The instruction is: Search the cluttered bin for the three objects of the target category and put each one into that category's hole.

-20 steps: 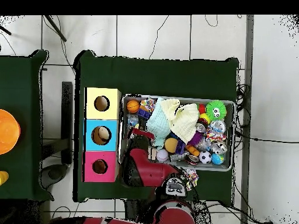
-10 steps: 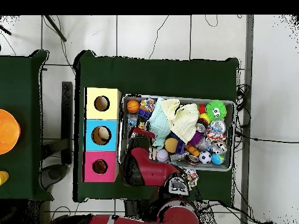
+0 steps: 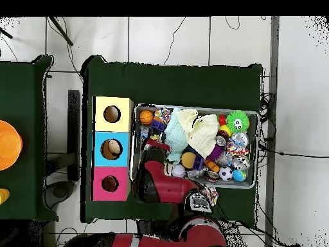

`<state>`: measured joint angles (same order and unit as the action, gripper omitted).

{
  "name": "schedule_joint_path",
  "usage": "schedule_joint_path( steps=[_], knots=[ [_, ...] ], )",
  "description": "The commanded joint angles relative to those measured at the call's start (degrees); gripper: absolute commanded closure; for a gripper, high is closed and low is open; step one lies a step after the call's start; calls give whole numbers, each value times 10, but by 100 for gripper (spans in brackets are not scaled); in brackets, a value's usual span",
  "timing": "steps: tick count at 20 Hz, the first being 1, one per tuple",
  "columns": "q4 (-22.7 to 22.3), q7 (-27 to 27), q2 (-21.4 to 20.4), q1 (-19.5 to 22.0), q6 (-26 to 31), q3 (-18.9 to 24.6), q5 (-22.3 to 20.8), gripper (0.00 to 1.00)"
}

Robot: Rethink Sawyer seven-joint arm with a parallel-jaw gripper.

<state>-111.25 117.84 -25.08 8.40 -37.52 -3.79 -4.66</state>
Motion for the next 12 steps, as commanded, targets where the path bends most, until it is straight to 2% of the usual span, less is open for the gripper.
schedule_joint_path(
  steps=[1,12],
  knots=[
    [32,124,13,12,35,79,13,0],
    [1,139,16,27,99,132,27,0]
  ],
)
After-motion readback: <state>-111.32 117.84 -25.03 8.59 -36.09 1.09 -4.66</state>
